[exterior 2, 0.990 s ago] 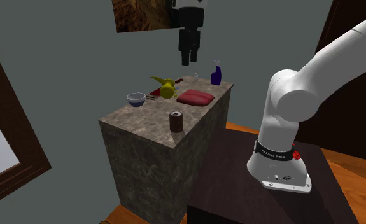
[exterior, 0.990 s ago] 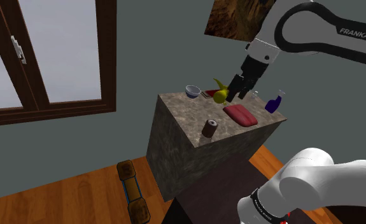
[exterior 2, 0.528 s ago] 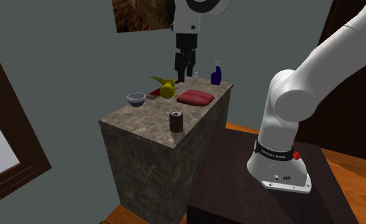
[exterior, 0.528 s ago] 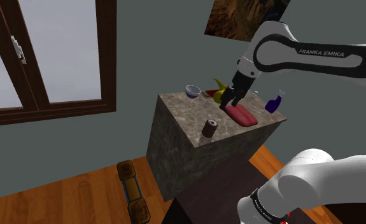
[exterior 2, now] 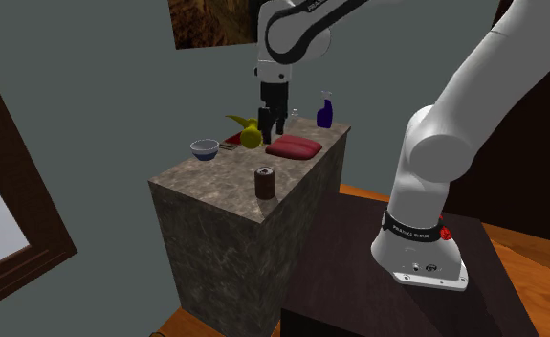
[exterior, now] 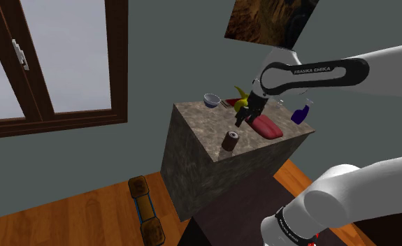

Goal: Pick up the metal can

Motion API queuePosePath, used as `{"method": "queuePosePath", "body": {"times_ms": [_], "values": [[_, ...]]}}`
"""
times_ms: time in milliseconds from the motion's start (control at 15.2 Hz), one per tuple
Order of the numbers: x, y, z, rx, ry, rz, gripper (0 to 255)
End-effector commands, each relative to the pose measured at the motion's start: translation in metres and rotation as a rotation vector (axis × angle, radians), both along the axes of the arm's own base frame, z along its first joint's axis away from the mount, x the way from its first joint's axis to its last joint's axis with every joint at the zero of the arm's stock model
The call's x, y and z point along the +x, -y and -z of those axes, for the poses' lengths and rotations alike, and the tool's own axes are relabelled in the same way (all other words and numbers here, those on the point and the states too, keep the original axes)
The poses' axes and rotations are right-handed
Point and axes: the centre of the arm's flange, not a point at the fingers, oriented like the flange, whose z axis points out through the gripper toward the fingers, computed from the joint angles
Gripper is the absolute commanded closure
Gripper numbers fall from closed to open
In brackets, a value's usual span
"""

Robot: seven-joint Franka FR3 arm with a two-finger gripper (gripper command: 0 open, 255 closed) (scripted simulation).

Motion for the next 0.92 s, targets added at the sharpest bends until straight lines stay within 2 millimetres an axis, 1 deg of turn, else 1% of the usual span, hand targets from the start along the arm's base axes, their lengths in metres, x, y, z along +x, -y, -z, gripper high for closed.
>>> {"method": "queuePosePath", "body": {"times_ms": [0,858], "values": [[0.005,0.016,0.021,-0.005,0.002,0.010,0],[0.053,0.111,0.153,-0.034,0.001,0.078,0]]}}
